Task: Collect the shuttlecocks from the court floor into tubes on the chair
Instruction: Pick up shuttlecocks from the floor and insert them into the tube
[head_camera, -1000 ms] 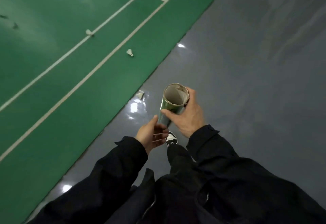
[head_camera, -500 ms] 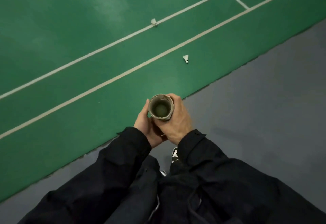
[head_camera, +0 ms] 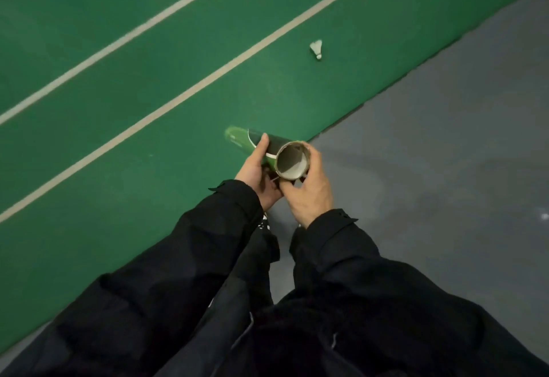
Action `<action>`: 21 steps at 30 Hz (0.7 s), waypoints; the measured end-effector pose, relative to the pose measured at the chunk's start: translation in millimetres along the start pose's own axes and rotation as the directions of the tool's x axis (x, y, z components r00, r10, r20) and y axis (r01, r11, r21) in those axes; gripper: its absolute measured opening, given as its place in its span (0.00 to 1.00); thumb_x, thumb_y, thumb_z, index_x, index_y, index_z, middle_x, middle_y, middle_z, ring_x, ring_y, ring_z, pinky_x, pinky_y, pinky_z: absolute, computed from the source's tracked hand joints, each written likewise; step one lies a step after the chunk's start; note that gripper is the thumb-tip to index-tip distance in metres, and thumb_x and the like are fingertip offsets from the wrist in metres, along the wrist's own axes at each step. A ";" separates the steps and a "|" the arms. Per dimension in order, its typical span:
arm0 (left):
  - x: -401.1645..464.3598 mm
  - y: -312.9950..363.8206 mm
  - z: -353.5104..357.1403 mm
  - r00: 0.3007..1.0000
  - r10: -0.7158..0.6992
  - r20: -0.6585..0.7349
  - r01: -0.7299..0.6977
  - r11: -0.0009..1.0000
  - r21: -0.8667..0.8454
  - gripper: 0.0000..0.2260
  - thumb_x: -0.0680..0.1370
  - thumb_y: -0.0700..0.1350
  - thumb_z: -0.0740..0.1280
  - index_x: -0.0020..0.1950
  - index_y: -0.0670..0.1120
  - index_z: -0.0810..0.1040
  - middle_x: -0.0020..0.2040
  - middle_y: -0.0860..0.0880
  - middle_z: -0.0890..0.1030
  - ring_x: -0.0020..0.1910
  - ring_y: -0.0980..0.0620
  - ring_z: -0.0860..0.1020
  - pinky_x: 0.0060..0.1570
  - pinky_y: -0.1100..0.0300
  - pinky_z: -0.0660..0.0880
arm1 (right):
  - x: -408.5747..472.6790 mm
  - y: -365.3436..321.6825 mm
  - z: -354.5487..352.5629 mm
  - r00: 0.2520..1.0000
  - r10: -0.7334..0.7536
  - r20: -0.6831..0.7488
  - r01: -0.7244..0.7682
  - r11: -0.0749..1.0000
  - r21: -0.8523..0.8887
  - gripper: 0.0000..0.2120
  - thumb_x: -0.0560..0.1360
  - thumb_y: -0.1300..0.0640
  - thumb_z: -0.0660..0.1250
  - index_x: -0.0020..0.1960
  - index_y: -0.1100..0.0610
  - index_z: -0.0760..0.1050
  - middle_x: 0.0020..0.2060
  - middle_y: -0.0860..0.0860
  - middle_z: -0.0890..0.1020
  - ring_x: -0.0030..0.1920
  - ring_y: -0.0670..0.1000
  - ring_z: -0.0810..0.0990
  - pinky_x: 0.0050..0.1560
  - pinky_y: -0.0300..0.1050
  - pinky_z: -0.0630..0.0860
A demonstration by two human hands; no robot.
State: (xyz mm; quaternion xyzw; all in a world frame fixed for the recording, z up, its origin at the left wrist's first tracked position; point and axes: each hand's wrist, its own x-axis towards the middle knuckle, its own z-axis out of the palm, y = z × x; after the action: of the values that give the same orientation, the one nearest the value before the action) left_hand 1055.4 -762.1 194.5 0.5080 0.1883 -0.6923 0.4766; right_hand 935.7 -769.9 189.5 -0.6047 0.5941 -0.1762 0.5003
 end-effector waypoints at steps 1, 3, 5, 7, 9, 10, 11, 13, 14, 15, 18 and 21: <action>17.6 0.6 -1.6 1.000 0.002 -0.018 -0.001 1.000 0.026 0.28 0.81 0.63 0.65 0.65 0.40 0.80 0.61 0.42 0.84 0.62 0.44 0.82 0.58 0.52 0.82 | 10.3 12.7 4.6 0.998 0.056 0.001 -0.056 0.998 0.014 0.35 0.71 0.59 0.76 0.73 0.50 0.66 0.65 0.50 0.80 0.64 0.53 0.79 0.64 0.50 0.77; 53.9 -1.6 -4.9 0.999 0.003 -0.040 0.001 0.997 0.079 0.25 0.81 0.64 0.64 0.61 0.42 0.81 0.55 0.44 0.86 0.53 0.46 0.84 0.46 0.55 0.84 | 30.9 42.1 11.5 0.983 0.185 0.015 -0.186 0.978 0.098 0.31 0.73 0.60 0.74 0.73 0.49 0.67 0.63 0.49 0.81 0.61 0.50 0.81 0.63 0.49 0.78; 91.2 -6.7 -8.0 0.997 0.009 -0.078 0.000 0.993 0.116 0.24 0.81 0.63 0.65 0.61 0.44 0.80 0.52 0.45 0.86 0.50 0.49 0.85 0.45 0.56 0.83 | 54.0 76.4 17.9 0.946 0.323 0.027 -0.321 0.926 0.200 0.24 0.76 0.61 0.72 0.70 0.50 0.71 0.59 0.49 0.82 0.57 0.48 0.82 0.61 0.48 0.79; 135.0 -15.2 -17.3 0.993 0.040 -0.110 -0.026 0.991 0.129 0.23 0.81 0.62 0.65 0.62 0.43 0.80 0.49 0.46 0.86 0.46 0.51 0.85 0.42 0.58 0.83 | 78.7 118.3 29.2 0.914 0.404 0.031 -0.401 0.890 0.219 0.17 0.78 0.61 0.69 0.65 0.51 0.74 0.55 0.49 0.82 0.55 0.49 0.83 0.59 0.48 0.80; 182.1 -23.6 -30.3 0.986 0.084 -0.141 -0.064 0.989 0.136 0.27 0.81 0.61 0.68 0.67 0.40 0.78 0.54 0.44 0.84 0.48 0.50 0.84 0.42 0.58 0.82 | 102.9 161.6 46.3 0.896 0.442 0.038 -0.438 0.867 0.237 0.13 0.79 0.61 0.67 0.60 0.48 0.75 0.53 0.51 0.83 0.54 0.50 0.83 0.60 0.51 0.80; 207.4 -28.3 -38.8 0.981 0.111 -0.159 -0.089 0.987 0.137 0.30 0.80 0.60 0.69 0.71 0.38 0.76 0.57 0.43 0.83 0.50 0.49 0.84 0.43 0.58 0.82 | 115.6 183.0 55.9 0.888 0.458 0.045 -0.454 0.858 0.239 0.12 0.79 0.60 0.67 0.60 0.48 0.75 0.53 0.51 0.83 0.53 0.51 0.82 0.61 0.53 0.79; 231.8 -32.7 -47.3 0.976 0.136 -0.171 -0.113 0.984 0.138 0.32 0.79 0.59 0.70 0.74 0.37 0.73 0.58 0.43 0.83 0.52 0.49 0.84 0.45 0.57 0.82 | 128.9 204.4 66.0 0.882 0.468 0.057 -0.468 0.852 0.235 0.12 0.79 0.60 0.66 0.59 0.47 0.75 0.52 0.51 0.82 0.52 0.52 0.82 0.60 0.54 0.79; 280.7 -41.5 -64.9 0.969 0.171 -0.180 -0.145 0.978 0.151 0.32 0.80 0.58 0.71 0.75 0.38 0.71 0.62 0.41 0.84 0.54 0.48 0.85 0.47 0.55 0.82 | 158.2 246.5 83.1 0.867 0.488 0.106 -0.499 0.839 0.218 0.11 0.79 0.59 0.66 0.59 0.47 0.74 0.52 0.51 0.82 0.52 0.52 0.81 0.60 0.53 0.79; 305.8 -45.7 -73.9 0.967 0.186 -0.175 -0.157 0.974 0.164 0.31 0.80 0.57 0.70 0.75 0.37 0.70 0.63 0.40 0.84 0.54 0.48 0.85 0.49 0.55 0.83 | 174.4 268.8 90.3 0.851 0.503 0.148 -0.524 0.825 0.211 0.11 0.79 0.58 0.66 0.60 0.48 0.74 0.52 0.51 0.81 0.53 0.53 0.81 0.60 0.53 0.78; 328.9 -49.3 -82.1 0.966 0.200 -0.162 -0.171 0.969 0.181 0.31 0.81 0.56 0.70 0.75 0.37 0.70 0.65 0.39 0.83 0.55 0.48 0.85 0.50 0.54 0.83 | 191.0 292.2 97.6 0.833 0.517 0.194 -0.550 0.812 0.196 0.11 0.80 0.57 0.66 0.61 0.48 0.74 0.54 0.52 0.81 0.56 0.54 0.82 0.61 0.53 0.77; 394.1 -52.9 -100.2 0.963 0.240 -0.125 -0.201 0.943 0.267 0.30 0.80 0.56 0.69 0.75 0.38 0.69 0.67 0.39 0.81 0.55 0.48 0.84 0.49 0.55 0.83 | 239.6 359.1 115.5 0.800 0.524 0.292 -0.573 0.812 0.110 0.15 0.81 0.55 0.66 0.67 0.51 0.73 0.64 0.56 0.79 0.61 0.55 0.80 0.65 0.53 0.76; 452.1 -51.2 -112.9 0.966 0.246 -0.081 -0.206 0.920 0.333 0.25 0.80 0.57 0.69 0.69 0.42 0.73 0.61 0.40 0.83 0.56 0.47 0.82 0.49 0.55 0.83 | 279.4 423.3 139.9 0.838 0.467 0.284 -0.474 0.879 -0.049 0.20 0.81 0.52 0.65 0.73 0.47 0.70 0.74 0.55 0.67 0.69 0.57 0.74 0.65 0.48 0.71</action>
State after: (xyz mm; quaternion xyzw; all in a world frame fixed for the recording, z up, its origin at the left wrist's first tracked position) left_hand 1057.6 -865.6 -262.7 0.6382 0.0417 -0.6219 0.4519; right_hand 884.0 -877.1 -323.0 -0.4536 0.6431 0.0346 0.6160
